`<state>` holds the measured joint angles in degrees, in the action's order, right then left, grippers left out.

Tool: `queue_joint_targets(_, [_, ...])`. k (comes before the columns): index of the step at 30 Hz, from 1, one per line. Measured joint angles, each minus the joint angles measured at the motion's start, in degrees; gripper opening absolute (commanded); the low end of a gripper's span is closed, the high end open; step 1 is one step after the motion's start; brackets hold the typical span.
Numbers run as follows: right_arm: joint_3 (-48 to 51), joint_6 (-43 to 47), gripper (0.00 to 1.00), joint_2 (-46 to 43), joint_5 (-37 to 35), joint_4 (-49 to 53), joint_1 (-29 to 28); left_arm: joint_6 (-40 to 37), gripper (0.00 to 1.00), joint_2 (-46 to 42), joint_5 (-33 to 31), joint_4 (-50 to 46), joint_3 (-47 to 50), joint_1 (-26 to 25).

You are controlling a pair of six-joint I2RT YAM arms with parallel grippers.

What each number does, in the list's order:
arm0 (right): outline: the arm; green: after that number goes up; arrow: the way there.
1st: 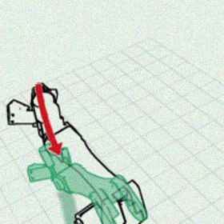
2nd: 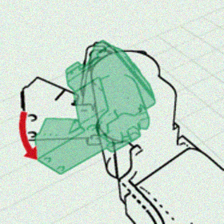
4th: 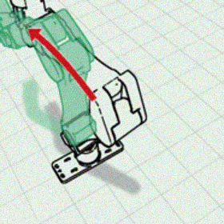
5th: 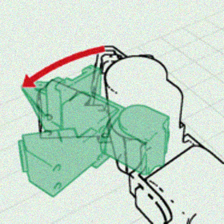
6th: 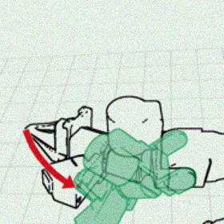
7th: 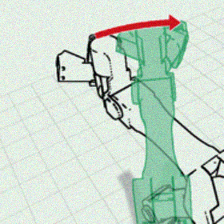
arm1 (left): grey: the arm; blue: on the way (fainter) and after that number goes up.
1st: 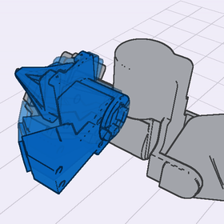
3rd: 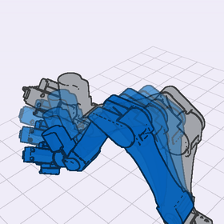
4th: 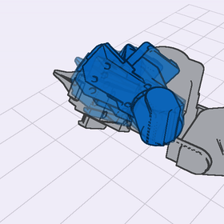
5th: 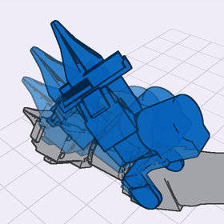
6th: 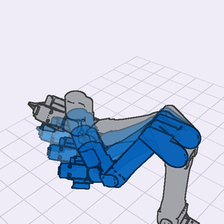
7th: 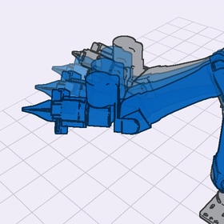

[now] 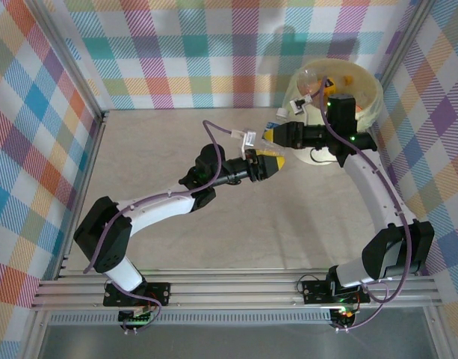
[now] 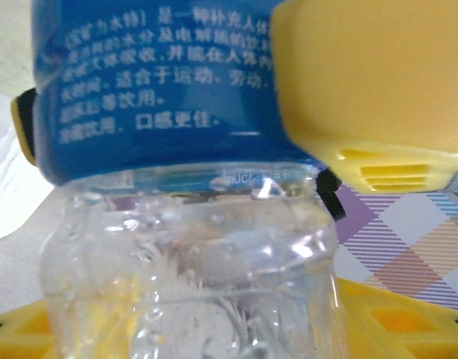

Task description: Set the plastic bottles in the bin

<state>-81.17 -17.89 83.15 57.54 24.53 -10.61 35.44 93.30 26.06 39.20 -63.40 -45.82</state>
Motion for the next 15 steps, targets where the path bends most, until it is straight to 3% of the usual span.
queue_joint_targets(4, [-1.7, 0.8, 0.42, 1.2, -0.1, 1.4, 0.1, 0.2, 0.35, 0.3, -0.7, 0.0, -0.6, 0.2])
queue_joint_targets(8, [-2.9, 1.5, 0.41, 1.8, -0.2, 2.6, 0.1, 0.4, 0.41, 0.3, -1.1, 0.0, -0.6, 0.2])
queue_joint_targets(15, [-3.6, 1.8, 0.4, 1.9, -3.1, 3.6, 0.1, 0.6, 0.89, 0.3, -2.6, -2.4, -0.6, 0.5])
